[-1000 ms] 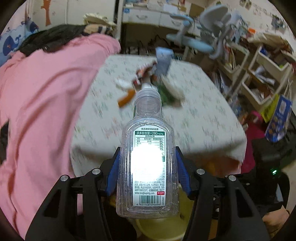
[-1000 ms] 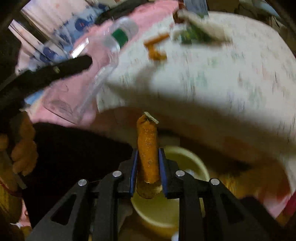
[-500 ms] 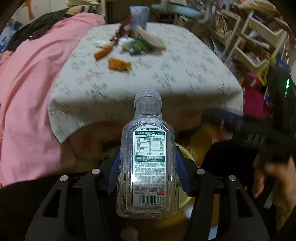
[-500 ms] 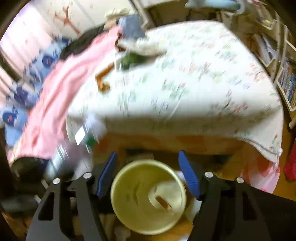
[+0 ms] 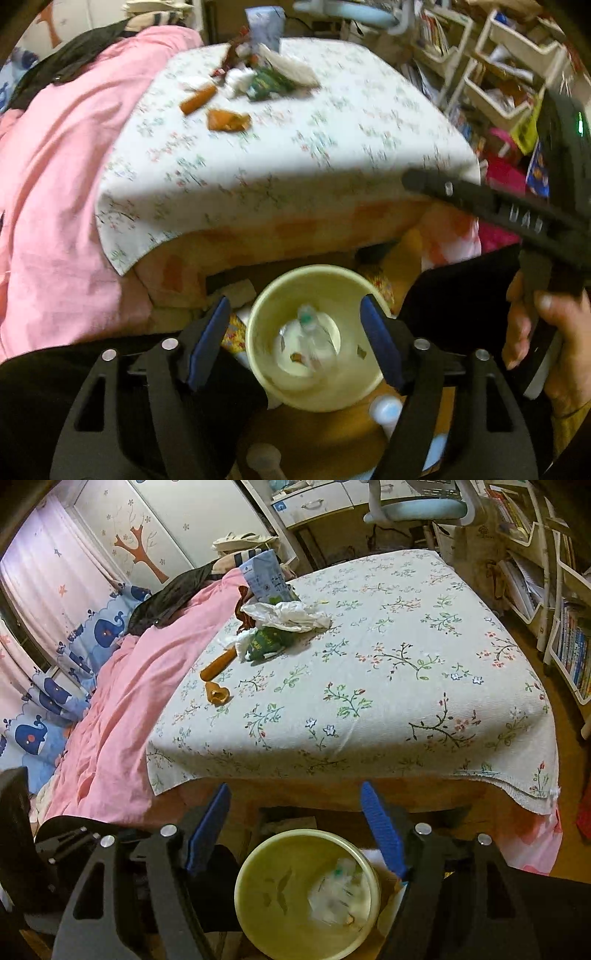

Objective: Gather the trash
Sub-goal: 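Open the right tool over the bin while the left releases the bottle into it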

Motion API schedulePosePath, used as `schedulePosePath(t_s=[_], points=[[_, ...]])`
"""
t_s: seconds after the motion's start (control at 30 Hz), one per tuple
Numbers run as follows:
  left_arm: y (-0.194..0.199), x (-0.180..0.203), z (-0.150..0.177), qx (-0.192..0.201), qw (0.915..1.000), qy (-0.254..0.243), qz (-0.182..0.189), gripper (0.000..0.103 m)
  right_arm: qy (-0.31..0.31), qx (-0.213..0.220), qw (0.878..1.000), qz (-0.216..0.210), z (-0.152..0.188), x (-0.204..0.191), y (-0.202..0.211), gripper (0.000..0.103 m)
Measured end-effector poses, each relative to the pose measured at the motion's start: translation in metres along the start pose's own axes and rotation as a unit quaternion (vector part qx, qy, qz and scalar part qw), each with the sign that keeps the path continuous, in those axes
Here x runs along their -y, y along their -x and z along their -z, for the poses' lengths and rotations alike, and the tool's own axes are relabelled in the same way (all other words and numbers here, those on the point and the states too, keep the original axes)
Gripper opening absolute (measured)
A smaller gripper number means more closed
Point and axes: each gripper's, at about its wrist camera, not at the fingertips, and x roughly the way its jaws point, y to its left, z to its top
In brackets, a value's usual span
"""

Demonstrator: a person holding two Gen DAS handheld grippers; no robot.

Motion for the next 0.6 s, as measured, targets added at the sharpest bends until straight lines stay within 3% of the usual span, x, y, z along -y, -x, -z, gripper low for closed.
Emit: schedulePosePath(t_s=[0.17,0.4,0.6], points=[[0.013,-0.011,-0.012,0.031,0.9994,0.016,-0.007,0.072,-0.008,0.004,1.0,-0.003,0.001,0.002,0.001,0.072],[0.031,-0.04,-0.036,0.088,0.9935,0.069,-0.022,0.075,0.014,0.048,0.999,0.007,0.001,-0.01,0.011,0.074],[0.039,-0.06,-0.053,0.121,0.9883,0.084,-0.038,0.075,0.049,0.086,0.995,0.019,-0.007,-0.026,0.016,0.079]])
